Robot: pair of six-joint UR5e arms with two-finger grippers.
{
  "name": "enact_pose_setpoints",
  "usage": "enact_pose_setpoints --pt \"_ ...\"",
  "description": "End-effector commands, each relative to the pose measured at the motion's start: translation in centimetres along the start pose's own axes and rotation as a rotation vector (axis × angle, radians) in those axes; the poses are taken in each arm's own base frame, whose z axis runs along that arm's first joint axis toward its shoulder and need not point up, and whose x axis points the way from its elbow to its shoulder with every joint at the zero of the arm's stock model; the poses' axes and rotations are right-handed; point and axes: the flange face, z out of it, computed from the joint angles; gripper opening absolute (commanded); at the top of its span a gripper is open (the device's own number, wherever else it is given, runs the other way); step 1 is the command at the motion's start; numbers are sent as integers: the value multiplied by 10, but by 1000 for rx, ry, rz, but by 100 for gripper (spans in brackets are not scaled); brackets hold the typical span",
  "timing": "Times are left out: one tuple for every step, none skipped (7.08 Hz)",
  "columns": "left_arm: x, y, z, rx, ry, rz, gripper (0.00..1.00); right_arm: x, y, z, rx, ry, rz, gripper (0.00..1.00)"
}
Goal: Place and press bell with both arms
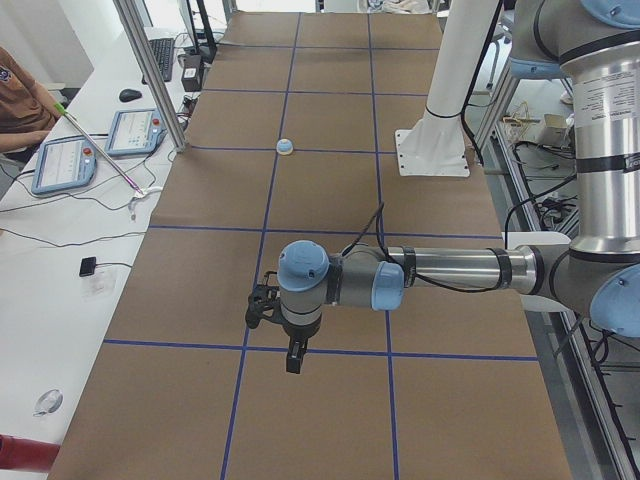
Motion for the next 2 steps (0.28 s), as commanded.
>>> enact_pose_setpoints --pt "0 0 0 -1 0 -1 100 -1 0 -1 3 0 -3 100" --pt "-1 0 0 0 0 -2 100 -2 0 -2 4 0 -4 100"
